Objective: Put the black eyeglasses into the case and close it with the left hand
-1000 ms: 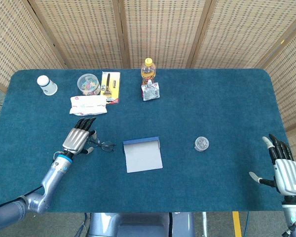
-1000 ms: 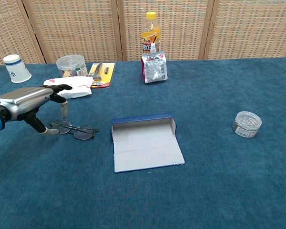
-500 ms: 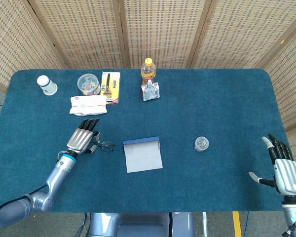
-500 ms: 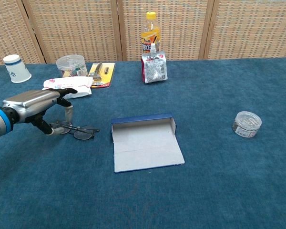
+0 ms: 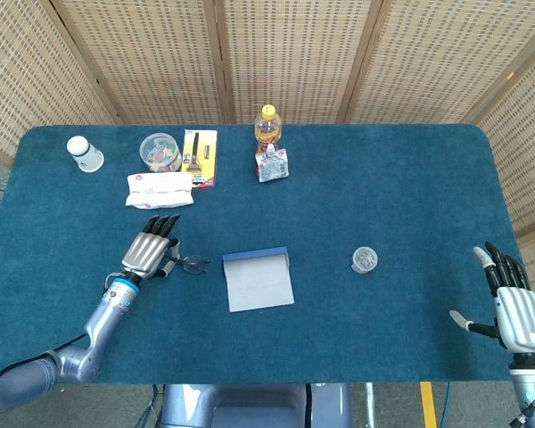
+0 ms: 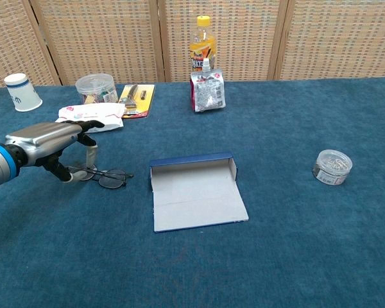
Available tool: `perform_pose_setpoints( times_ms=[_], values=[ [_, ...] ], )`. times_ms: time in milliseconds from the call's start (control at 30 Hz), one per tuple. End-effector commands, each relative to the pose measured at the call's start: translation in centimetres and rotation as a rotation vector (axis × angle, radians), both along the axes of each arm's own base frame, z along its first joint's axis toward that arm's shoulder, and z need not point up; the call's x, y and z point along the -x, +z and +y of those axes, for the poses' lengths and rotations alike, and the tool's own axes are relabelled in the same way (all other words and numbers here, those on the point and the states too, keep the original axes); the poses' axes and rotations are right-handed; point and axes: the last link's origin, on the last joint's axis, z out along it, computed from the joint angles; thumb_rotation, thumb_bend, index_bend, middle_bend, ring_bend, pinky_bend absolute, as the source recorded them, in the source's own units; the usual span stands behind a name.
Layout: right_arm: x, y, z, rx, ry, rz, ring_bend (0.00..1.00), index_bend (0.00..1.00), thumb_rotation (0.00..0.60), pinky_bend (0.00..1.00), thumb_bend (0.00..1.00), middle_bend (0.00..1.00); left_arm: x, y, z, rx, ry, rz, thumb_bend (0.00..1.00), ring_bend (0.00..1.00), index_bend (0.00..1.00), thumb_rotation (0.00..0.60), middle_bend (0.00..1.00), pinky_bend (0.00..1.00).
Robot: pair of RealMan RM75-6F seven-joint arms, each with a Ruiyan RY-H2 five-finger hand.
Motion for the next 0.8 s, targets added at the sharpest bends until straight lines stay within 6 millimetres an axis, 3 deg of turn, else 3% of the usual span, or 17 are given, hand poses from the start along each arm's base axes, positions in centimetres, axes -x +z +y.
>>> perform_pose_setpoints(
  times_ms=[33, 500, 800],
  values=[
    [0.0, 0.0, 0.0, 0.0, 0.0, -0.001, 0.0, 0.0, 0.6, 0.0, 0.0, 0.0, 0.0, -0.2, 0.1, 0.0, 0.004, 0.004, 0.39, 0.0, 0.55, 0.6, 0.0, 0.0],
    [0.0, 0.0, 0.0, -0.001, 0.001, -0.003, 0.0, 0.0, 0.6, 0.0, 0.0, 0.0, 0.1, -0.5, 0.2, -0.005, 0.013, 0.004, 0.45, 0.0, 0.58, 0.6, 0.0, 0.0],
    [0.0, 0.0, 0.0, -0.001, 0.001, -0.005, 0.0, 0.0, 0.6, 0.0, 0.0, 0.0, 0.2, 1.3, -0.1, -0.039, -0.005, -0.013, 0.46, 0.0, 0.59, 0.6, 0.0, 0.0]
  ],
)
